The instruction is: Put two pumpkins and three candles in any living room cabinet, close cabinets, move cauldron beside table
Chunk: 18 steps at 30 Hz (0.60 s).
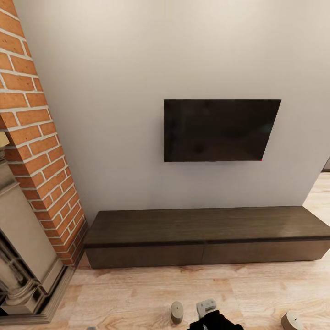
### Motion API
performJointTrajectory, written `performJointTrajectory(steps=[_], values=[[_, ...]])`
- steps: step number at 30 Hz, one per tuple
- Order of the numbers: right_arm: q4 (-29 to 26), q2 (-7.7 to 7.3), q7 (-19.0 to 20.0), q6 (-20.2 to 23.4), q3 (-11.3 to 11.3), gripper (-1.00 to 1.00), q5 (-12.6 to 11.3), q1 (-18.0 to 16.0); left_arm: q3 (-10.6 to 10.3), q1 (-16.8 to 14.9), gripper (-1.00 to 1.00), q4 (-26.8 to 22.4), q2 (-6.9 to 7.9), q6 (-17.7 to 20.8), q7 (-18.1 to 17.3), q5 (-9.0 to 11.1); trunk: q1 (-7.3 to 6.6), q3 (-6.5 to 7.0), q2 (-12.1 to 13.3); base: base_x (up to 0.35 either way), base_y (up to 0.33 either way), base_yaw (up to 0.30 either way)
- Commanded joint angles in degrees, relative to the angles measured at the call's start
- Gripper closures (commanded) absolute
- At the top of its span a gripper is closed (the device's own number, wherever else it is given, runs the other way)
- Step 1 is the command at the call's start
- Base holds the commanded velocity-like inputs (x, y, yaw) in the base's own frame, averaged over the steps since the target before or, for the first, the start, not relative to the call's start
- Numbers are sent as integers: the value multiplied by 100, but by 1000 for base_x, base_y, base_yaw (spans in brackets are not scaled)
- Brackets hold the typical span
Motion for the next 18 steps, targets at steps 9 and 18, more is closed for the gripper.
performJointTrajectory(steps=[9, 18], values=[[-336, 13, 20, 41, 0, -100, 14, -198, 18, -677, -100, -565, -3, 1064, 2, 4, 3, -11, -10, 0, 0, 0], [-659, 21, 20, 153, 0, -100, 13, -283, 18, -1519, -100, -588, -6, 1691, 3, -4, 3, -11, -10, 0, 0, 17]])
